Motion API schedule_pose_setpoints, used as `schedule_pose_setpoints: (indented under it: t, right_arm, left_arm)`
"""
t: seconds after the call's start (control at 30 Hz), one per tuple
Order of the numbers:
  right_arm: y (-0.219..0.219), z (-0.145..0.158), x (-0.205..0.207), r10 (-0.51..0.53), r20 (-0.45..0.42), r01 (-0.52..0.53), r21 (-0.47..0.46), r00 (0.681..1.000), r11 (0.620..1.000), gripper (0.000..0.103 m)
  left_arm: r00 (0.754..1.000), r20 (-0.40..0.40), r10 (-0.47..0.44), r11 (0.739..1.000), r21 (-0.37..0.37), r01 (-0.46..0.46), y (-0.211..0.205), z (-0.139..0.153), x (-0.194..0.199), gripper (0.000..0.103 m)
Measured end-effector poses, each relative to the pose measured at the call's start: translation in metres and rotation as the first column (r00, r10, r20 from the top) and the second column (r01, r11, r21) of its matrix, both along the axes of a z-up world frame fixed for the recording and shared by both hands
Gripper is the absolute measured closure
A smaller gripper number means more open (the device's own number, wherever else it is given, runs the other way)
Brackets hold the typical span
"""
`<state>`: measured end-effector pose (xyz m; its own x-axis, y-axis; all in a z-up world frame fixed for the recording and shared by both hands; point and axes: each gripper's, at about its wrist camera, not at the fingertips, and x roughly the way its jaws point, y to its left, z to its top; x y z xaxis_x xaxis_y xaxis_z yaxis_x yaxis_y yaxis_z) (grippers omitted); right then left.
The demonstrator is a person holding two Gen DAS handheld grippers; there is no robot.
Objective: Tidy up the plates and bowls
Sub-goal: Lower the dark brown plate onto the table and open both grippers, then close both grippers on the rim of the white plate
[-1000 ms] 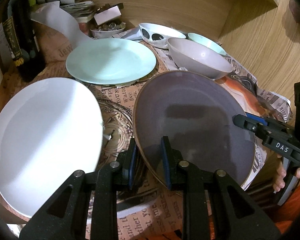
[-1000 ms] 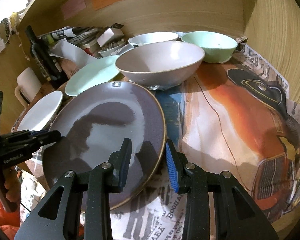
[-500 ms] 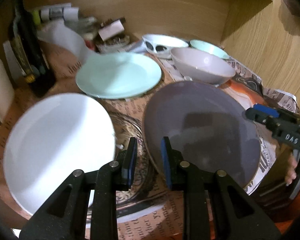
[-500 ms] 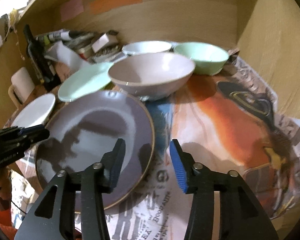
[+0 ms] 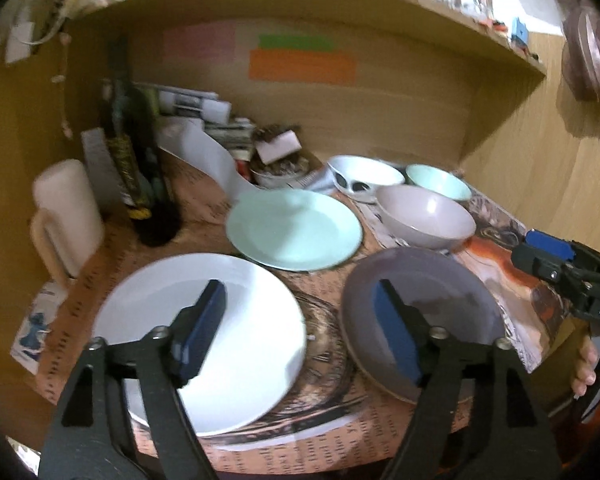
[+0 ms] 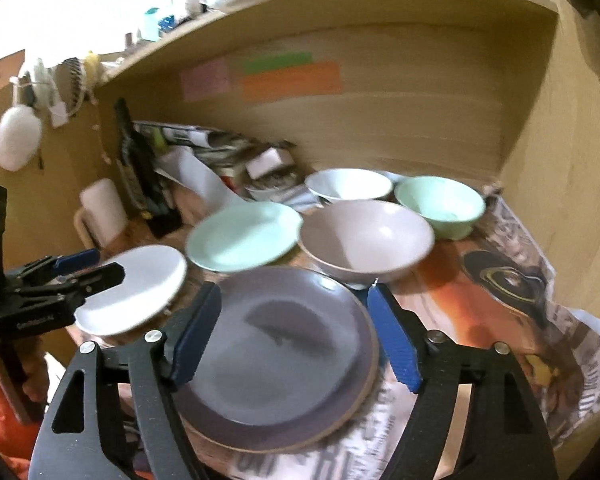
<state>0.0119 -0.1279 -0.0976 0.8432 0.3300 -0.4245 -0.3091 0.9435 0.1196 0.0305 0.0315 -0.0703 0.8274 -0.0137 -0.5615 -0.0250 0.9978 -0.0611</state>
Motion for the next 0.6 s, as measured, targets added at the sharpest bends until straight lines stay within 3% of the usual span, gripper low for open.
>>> schedule_pose_setpoints:
  t: [0.1, 0.33, 0.6]
  right_arm:
    - [0.015, 0.003, 0.000, 0.034, 0.009, -0.034, 0.003, 0.999, 0.999, 0.030]
    - [0.052, 0.002, 0.008, 0.113, 0.001, -0.113, 0.012, 0.994, 0.994, 0.030]
    - [0.091, -0.008, 0.028, 0.169, -0.058, -0.169, 0.014, 0.984, 0.986, 0.030]
  left_arm:
    - [0.999, 0.030, 0.031, 1.000, -0.001, -0.031, 0.013, 0.005, -0.010, 0.011]
    - [0.995, 0.034, 0.096, 0.995, 0.019, -0.097, 0.045, 0.005, -0.021, 0.010]
    - [0.987, -0.034, 0.159, 0.987, 0.007, -0.159, 0.089, -0.015, -0.021, 0.010]
